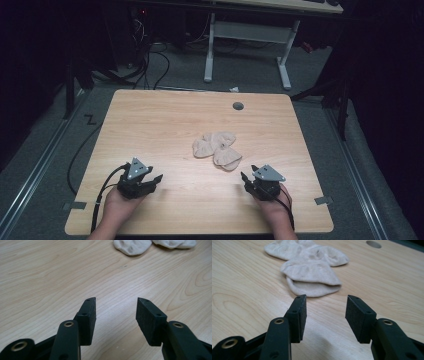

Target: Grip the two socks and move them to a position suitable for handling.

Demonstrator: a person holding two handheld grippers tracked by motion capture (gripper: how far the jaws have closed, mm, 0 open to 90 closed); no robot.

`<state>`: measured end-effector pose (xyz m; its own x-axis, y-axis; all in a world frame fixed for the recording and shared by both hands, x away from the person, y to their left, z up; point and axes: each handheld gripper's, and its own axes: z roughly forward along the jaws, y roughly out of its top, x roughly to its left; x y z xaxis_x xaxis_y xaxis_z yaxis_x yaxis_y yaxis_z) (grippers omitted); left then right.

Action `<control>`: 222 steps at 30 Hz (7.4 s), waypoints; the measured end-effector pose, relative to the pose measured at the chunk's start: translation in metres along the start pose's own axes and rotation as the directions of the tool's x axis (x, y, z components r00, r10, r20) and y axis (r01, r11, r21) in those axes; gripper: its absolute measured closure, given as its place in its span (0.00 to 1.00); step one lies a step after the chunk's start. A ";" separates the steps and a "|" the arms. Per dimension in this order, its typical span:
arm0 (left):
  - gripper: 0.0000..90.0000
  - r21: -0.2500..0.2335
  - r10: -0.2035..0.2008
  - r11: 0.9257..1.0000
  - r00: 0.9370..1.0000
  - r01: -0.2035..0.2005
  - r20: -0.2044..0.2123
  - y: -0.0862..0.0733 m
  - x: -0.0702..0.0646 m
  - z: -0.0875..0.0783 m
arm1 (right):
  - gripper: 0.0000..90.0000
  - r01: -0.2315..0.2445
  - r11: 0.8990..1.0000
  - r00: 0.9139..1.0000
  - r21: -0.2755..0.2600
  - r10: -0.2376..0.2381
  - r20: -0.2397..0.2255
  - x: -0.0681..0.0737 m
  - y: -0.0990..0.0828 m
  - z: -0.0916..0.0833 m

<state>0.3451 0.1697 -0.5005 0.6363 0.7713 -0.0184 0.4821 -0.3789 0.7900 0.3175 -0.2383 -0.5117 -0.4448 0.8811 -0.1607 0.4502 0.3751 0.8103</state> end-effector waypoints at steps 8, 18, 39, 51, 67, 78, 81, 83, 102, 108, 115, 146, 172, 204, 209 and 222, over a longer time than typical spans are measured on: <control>0.54 -0.010 -0.017 1.000 1.000 0.017 0.012 0.001 0.006 0.003 | 0.60 -0.003 1.000 1.000 0.014 0.004 -0.026 -0.003 -0.006 0.003; 0.53 -0.015 -0.036 0.999 0.999 0.036 0.022 -0.006 0.010 -0.006 | 0.65 -0.051 0.999 0.998 -0.004 0.051 -0.024 -0.001 0.002 0.006; 0.51 0.000 -0.055 0.999 0.998 0.055 0.014 -0.012 0.016 -0.006 | 0.98 -0.082 0.996 0.990 0.022 0.084 -0.112 -0.005 0.029 0.023; 0.49 -0.002 -0.030 1.000 0.999 0.030 0.029 -0.010 0.014 -0.006 | 1.00 -0.062 0.996 0.991 0.060 0.069 -0.115 -0.010 0.061 0.058; 0.48 0.012 -0.011 1.000 1.000 0.011 0.025 -0.010 0.011 -0.002 | 0.92 -0.088 0.982 0.989 0.169 0.106 -0.099 -0.018 0.056 0.087; 0.48 0.004 -0.008 1.000 1.000 0.008 0.026 -0.011 0.010 -0.004 | 0.92 -0.080 0.978 0.993 0.194 0.096 -0.075 -0.011 0.048 0.092; 0.48 0.004 -0.006 1.000 1.000 0.006 0.027 -0.011 0.009 -0.005 | 0.93 -0.085 0.979 0.992 0.186 0.101 -0.074 -0.008 0.045 0.089; 0.48 0.002 -0.003 1.000 1.000 0.003 0.026 -0.011 0.008 -0.004 | 0.93 -0.076 0.980 0.993 0.184 0.092 -0.077 -0.006 0.044 0.087; 0.48 -0.010 0.016 1.000 0.999 -0.016 0.033 -0.009 0.003 -0.006 | 0.96 -0.021 0.983 0.990 0.180 0.046 -0.134 0.022 0.031 0.060; 0.48 -0.014 0.025 1.000 0.999 -0.025 0.037 -0.008 -0.001 -0.006 | 0.96 0.002 0.983 0.986 0.183 0.029 -0.166 0.031 0.026 0.048; 0.48 -0.017 0.022 1.000 0.999 -0.021 0.046 -0.008 -0.001 -0.007 | 0.96 0.012 0.984 0.978 0.180 0.026 -0.206 0.042 0.020 0.036; 0.49 -0.003 0.037 0.999 0.997 -0.037 0.067 -0.005 -0.009 -0.003 | 0.83 0.083 0.994 0.964 0.065 -0.064 -0.259 0.064 0.030 0.012; 0.49 -0.006 0.042 0.999 0.997 -0.042 0.063 -0.004 -0.008 -0.004 | 0.90 0.166 0.981 0.926 0.099 -0.121 -0.358 0.097 0.023 0.001; 0.57 -0.002 0.147 0.989 0.969 -0.149 0.197 0.009 -0.068 0.016 | 0.95 0.051 0.996 0.958 -0.069 -0.068 -0.277 0.106 0.057 0.005; 0.71 -0.026 0.153 0.988 0.941 -0.152 0.302 0.018 -0.096 0.033 | 0.95 0.013 0.997 0.966 -0.078 -0.033 -0.258 0.097 0.050 -0.003; 0.85 0.076 0.263 0.950 0.910 -0.302 0.320 0.017 -0.118 0.063 | 0.93 -0.065 0.997 0.994 -0.035 0.062 -0.094 0.041 0.014 -0.036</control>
<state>0.3166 0.0403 -0.5233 0.8988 0.4383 -0.0052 0.3121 -0.6317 0.7096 0.2776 -0.2075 -0.4864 -0.4866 0.8718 -0.0568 0.4512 0.3064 0.8382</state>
